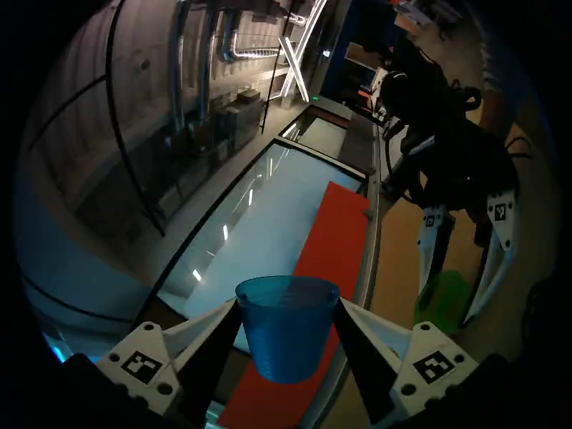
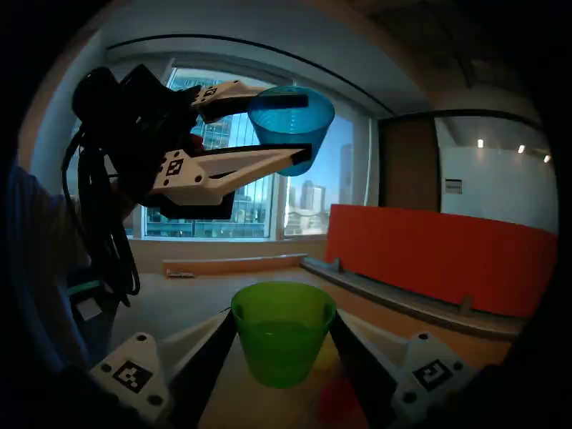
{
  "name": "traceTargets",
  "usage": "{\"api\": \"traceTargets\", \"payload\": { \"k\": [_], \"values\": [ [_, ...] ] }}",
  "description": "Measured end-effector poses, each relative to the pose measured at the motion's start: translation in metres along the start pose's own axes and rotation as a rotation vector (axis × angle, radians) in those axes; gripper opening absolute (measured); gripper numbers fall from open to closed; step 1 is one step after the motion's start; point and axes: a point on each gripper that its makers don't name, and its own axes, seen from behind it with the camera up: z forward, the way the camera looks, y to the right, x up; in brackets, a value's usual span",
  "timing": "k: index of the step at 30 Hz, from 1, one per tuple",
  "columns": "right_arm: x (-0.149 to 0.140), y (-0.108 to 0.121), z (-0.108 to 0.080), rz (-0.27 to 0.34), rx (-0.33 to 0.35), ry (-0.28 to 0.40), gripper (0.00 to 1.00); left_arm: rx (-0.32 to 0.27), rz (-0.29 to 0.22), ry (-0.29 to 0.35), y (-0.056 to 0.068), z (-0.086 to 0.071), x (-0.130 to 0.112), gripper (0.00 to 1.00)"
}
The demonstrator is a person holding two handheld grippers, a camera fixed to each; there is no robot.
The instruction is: Pour water
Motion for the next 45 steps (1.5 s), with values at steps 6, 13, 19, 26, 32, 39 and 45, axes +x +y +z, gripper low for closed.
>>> {"api": "traceTargets", "payload": {
  "k": [6,13,19,26,32,39,45],
  "values": [
    [0.002,0.000,0.000,0.001,-0.002,0.006,0.90,0.012,-0.138,-0.008,-0.005,-0.002,-0.009,0.85],
    [0.004,0.001,-0.001,0.001,-0.007,0.010,0.90,0.009,-0.288,-0.015,-0.009,-0.005,-0.013,0.86],
    [0.007,0.000,-0.002,0.000,-0.009,0.016,0.90,-0.007,-0.399,-0.032,-0.007,-0.004,-0.022,0.86],
    [0.012,-0.001,-0.003,-0.004,-0.013,0.027,0.90,-0.004,-0.541,-0.041,-0.011,-0.003,-0.031,0.86],
    [0.017,-0.001,-0.006,0.000,-0.021,0.038,0.90,-0.012,-0.685,-0.037,-0.012,-0.007,-0.035,0.86],
    [0.020,-0.002,-0.008,-0.006,-0.025,0.046,0.90,-0.020,-0.825,-0.021,-0.016,-0.006,-0.039,0.86],
    [0.021,-0.003,-0.009,-0.007,-0.026,0.051,0.90,-0.034,-0.947,-0.020,-0.017,-0.002,-0.041,0.86]
  ]
}}
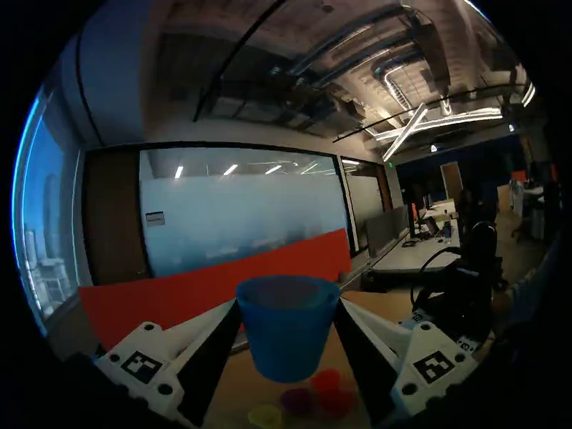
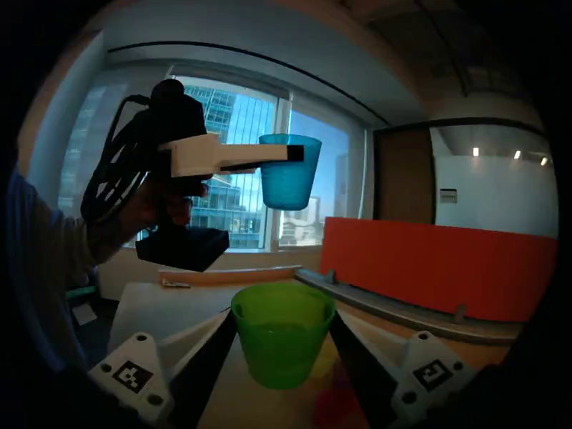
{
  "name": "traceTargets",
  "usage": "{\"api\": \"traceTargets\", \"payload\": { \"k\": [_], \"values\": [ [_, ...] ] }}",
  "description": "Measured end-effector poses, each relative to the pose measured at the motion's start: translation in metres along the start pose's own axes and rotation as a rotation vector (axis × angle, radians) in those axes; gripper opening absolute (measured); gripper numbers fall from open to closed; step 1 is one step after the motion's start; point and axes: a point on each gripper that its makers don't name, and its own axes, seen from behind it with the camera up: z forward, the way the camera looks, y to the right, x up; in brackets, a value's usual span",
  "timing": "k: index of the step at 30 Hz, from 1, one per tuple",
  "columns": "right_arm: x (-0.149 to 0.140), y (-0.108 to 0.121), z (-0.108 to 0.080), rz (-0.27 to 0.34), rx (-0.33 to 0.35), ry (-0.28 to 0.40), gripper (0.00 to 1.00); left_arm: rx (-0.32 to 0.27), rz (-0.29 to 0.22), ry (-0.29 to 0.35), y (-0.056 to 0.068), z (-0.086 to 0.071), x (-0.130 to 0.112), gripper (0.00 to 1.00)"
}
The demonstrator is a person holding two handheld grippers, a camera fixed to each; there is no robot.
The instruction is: Pour water
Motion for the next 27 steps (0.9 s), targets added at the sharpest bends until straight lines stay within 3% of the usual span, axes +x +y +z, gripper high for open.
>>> {"api": "traceTargets", "payload": {
  "k": [6,27],
  "values": [
    [0.001,-0.001,-0.001,0.003,0.001,0.002,0.90,-0.027,-0.093,-0.037,0.000,0.002,-0.009,0.86],
    [-0.001,-0.001,-0.002,0.022,0.012,-0.015,0.90,-0.033,-0.079,-0.128,-0.005,-0.005,-0.035,0.87]
  ]
}}
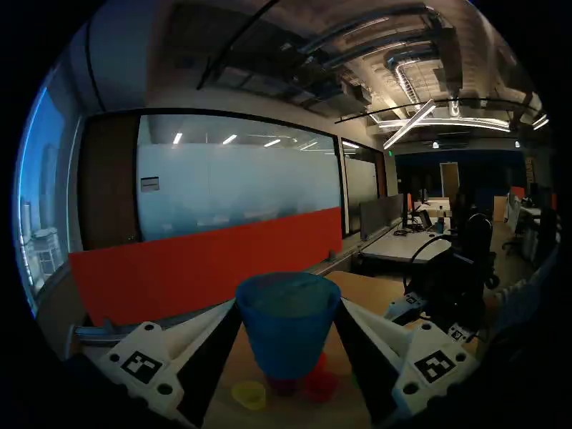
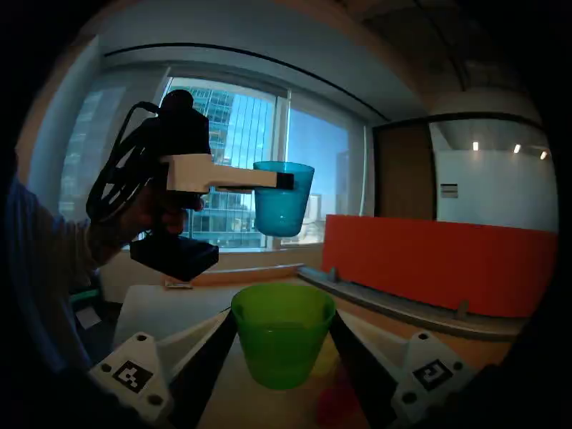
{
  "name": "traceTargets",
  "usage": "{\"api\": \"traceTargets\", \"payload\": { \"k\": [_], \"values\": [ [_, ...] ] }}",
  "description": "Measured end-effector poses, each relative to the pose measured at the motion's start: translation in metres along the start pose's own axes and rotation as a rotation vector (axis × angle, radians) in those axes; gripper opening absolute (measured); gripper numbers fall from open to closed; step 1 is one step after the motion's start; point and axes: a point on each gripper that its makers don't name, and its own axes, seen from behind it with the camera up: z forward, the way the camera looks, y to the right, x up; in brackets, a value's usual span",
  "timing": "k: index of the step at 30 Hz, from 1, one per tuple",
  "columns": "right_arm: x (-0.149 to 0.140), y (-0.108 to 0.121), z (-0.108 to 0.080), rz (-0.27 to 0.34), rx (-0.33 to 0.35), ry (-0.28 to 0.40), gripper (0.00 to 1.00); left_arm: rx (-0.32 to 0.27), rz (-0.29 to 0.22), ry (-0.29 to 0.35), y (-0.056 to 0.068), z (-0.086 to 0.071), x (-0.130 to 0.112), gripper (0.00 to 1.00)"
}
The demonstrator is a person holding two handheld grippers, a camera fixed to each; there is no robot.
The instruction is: Pour water
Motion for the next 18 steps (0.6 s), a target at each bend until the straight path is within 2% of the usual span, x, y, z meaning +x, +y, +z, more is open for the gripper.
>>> {"api": "traceTargets", "payload": {
  "k": [9,18],
  "values": [
    [-0.004,0.001,-0.004,-0.003,0.003,-0.034,0.90,0.007,0.009,-0.027,-0.004,-0.004,-0.016,0.87],
    [-0.006,0.012,-0.015,0.003,-0.014,-0.066,0.90,0.016,-0.002,-0.057,-0.010,-0.010,-0.044,0.87]
  ]
}}
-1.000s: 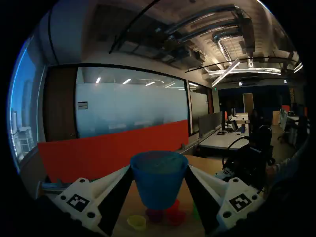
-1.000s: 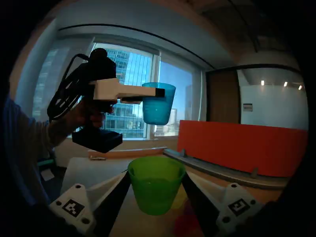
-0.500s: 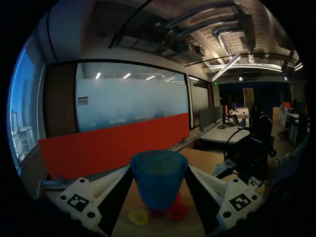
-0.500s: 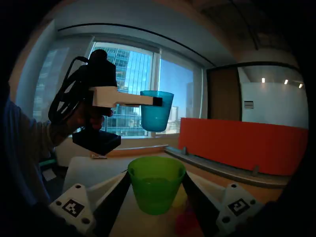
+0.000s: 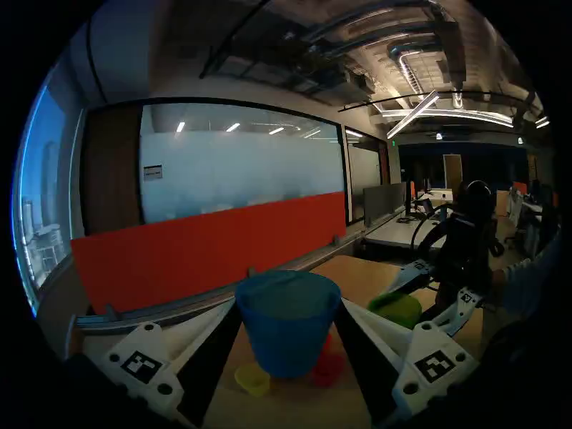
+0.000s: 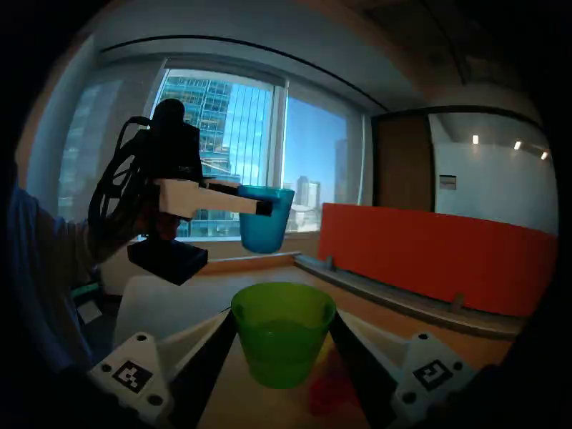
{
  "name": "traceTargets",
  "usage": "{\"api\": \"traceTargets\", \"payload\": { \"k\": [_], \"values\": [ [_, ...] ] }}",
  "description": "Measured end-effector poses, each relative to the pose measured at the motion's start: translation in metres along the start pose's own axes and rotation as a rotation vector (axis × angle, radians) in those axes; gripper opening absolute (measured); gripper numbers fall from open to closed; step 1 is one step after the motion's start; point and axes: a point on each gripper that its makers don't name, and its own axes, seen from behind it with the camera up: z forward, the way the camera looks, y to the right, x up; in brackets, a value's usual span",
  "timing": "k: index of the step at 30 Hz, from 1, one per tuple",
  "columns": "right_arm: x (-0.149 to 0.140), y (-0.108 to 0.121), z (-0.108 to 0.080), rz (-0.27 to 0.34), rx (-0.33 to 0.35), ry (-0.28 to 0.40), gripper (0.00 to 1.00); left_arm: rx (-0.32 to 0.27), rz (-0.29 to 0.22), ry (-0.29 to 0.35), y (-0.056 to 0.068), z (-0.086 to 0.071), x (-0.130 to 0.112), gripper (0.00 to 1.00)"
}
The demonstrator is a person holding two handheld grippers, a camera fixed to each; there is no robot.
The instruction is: Pour water
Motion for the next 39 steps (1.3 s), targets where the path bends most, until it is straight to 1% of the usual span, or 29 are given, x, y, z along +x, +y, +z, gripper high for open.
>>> {"api": "traceTargets", "payload": {
  "k": [3,12,20,27,33,39],
  "values": [
    [-0.002,0.004,-0.005,-0.002,-0.009,-0.013,0.90,0.002,0.000,-0.009,-0.002,-0.002,-0.010,0.87],
    [-0.008,0.017,-0.022,-0.008,-0.035,-0.051,0.91,-0.009,-0.007,-0.030,-0.001,-0.009,-0.034,0.87],
    [-0.015,0.025,-0.034,0.000,-0.047,-0.080,0.91,-0.017,0.002,-0.071,0.001,-0.012,-0.060,0.87],
    [-0.026,0.026,-0.042,0.010,-0.033,-0.120,0.91,-0.040,0.008,-0.117,0.009,-0.013,-0.085,0.87],
    [-0.036,0.029,-0.046,0.011,-0.017,-0.156,0.91,-0.048,0.021,-0.154,0.012,-0.011,-0.104,0.87],
    [-0.050,0.031,-0.048,0.011,-0.005,-0.197,0.91,-0.064,0.013,-0.186,0.016,-0.010,-0.121,0.87]
  ]
}}
